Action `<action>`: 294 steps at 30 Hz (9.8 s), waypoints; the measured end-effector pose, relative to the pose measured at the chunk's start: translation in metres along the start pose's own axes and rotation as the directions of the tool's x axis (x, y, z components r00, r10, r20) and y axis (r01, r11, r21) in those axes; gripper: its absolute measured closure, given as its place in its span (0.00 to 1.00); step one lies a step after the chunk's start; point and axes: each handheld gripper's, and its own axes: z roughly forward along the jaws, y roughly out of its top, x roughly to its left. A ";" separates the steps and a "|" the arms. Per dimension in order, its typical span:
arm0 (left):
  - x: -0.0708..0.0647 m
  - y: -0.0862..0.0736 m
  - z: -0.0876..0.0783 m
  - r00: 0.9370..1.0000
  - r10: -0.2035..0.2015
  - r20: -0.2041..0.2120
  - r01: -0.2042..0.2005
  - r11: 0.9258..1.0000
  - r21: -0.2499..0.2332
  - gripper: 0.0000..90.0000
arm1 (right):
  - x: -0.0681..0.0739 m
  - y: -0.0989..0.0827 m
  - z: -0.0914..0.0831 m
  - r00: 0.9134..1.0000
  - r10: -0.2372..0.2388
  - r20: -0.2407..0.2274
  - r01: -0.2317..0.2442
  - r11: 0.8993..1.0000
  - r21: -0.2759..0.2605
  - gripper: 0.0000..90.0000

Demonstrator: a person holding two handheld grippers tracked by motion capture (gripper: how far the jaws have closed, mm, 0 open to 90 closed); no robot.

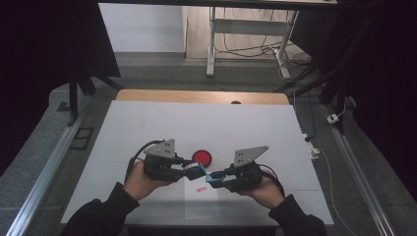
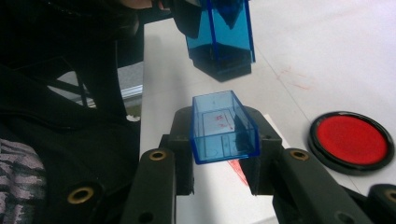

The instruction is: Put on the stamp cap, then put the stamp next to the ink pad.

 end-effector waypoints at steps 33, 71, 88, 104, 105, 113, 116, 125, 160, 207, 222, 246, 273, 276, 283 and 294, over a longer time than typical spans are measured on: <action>-0.004 0.001 -0.001 0.998 0.056 0.038 -0.055 0.998 -0.024 0.78 | -0.015 0.012 0.038 0.989 -0.001 -0.148 0.003 1.000 0.009 0.76; -0.003 0.001 -0.004 0.998 0.059 0.029 -0.058 0.997 -0.048 0.78 | -0.012 0.014 0.034 0.994 -0.015 -0.110 0.011 0.999 -0.040 0.65; -0.002 0.000 -0.009 0.998 0.056 0.003 -0.056 0.998 -0.039 0.78 | -0.004 0.016 0.028 1.000 -0.015 -0.003 0.015 0.999 -0.033 0.52; 0.001 -0.002 -0.013 0.999 0.034 -0.030 -0.035 0.999 -0.025 0.77 | 0.007 0.013 0.022 0.991 -0.024 0.131 0.021 1.000 0.022 0.40; 0.001 -0.002 -0.013 0.999 0.034 -0.033 -0.035 0.999 -0.023 0.77 | 0.008 0.012 0.022 0.990 -0.023 0.142 0.020 1.000 0.022 0.40; 0.003 -0.003 -0.016 0.998 0.027 -0.057 -0.027 1.000 -0.012 0.77 | 0.014 0.010 0.020 0.982 -0.040 0.186 0.031 0.998 0.051 0.37; 0.004 -0.004 -0.018 0.997 0.021 -0.068 -0.022 1.000 -0.010 0.77 | 0.016 0.009 0.019 0.980 -0.041 0.197 0.030 0.998 0.059 0.35; 0.008 -0.008 -0.023 0.994 0.004 -0.105 -0.004 1.000 0.001 0.77 | 0.018 0.005 0.010 0.969 -0.004 0.249 -0.006 0.999 0.039 0.28; 0.025 -0.023 -0.042 0.970 -0.053 -0.236 0.065 0.997 0.043 0.77 | 0.026 -0.025 -0.024 0.894 0.109 0.436 -0.142 0.989 0.045 0.02; 0.061 -0.063 -0.043 0.887 -0.163 -0.431 0.240 0.962 0.130 0.77 | 0.045 -0.070 -0.083 0.749 0.240 0.618 -0.289 0.957 -0.021 0.00; 0.071 -0.076 -0.025 0.871 -0.143 -0.470 0.265 0.942 0.205 0.77 | 0.047 -0.073 -0.091 0.738 0.249 0.628 -0.298 0.954 -0.028 0.00; 0.076 -0.088 -0.008 0.877 -0.106 -0.469 0.268 0.917 0.295 0.75 | 0.046 -0.073 -0.090 0.739 0.254 0.624 -0.306 0.952 -0.026 0.00; 0.057 -0.069 -0.041 0.882 -0.246 -0.402 0.319 0.940 0.124 0.21 | 0.045 -0.072 -0.088 0.740 0.243 0.627 -0.301 0.953 -0.014 0.00; 0.051 -0.066 -0.043 0.888 -0.252 -0.385 0.314 0.943 0.107 0.16 | 0.045 -0.072 -0.088 0.737 0.247 0.630 -0.301 0.953 -0.021 0.00; 0.034 -0.063 -0.051 0.898 -0.262 -0.353 0.305 0.950 0.071 0.08 | 0.046 -0.074 -0.093 0.725 0.246 0.644 -0.311 0.950 -0.014 0.00; 0.010 -0.072 -0.068 0.886 -0.298 -0.355 0.327 0.945 0.023 0.04 | 0.046 -0.075 -0.095 0.718 0.256 0.647 -0.318 0.948 -0.022 0.00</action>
